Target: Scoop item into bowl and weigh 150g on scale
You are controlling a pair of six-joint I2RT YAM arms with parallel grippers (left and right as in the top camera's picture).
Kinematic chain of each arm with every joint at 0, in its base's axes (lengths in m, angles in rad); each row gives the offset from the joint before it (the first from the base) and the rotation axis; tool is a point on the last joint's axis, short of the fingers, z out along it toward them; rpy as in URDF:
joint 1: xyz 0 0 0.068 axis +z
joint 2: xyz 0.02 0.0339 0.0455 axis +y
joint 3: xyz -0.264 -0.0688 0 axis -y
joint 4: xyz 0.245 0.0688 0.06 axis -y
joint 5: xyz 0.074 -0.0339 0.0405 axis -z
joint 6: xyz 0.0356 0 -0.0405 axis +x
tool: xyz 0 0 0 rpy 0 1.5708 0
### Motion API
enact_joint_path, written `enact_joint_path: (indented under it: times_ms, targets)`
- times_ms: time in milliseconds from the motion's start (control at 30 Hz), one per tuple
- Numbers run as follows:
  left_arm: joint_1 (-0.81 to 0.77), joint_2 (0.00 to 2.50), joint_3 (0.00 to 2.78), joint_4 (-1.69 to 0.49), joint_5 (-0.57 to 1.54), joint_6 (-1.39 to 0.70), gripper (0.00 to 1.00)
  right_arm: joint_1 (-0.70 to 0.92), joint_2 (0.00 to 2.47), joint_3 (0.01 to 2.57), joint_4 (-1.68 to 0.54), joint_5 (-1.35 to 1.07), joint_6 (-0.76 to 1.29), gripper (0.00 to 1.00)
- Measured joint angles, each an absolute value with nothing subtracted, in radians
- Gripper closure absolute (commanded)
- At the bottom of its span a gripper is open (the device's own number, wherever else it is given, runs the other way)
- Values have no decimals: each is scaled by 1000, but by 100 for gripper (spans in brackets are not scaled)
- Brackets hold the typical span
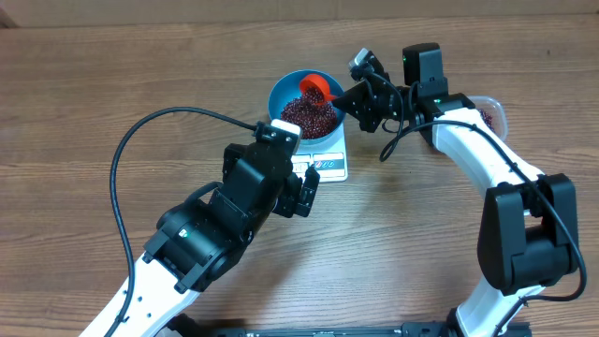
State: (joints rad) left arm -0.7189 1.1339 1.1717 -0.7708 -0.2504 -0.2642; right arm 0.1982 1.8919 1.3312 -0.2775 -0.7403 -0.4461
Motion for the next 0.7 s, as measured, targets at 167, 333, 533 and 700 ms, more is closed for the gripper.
enact_joint_path:
  times_ms: [167,333,533,700]
  targets:
    - [-719,1134,1172,-771,-250,-264,1,198,1892,1331,-282,-740,-445,96]
    - [-719,1134,1172,-771,-250,-264,1,199,1892,1331,-293,-728,-446,96]
    - [-719,1134,1172,-771,-250,-264,1,200,1892,1331,-294,-705,-448,96]
    - [-719,1134,1172,-771,-250,-264,1,202,1892,1331,-294,-711,-447,96]
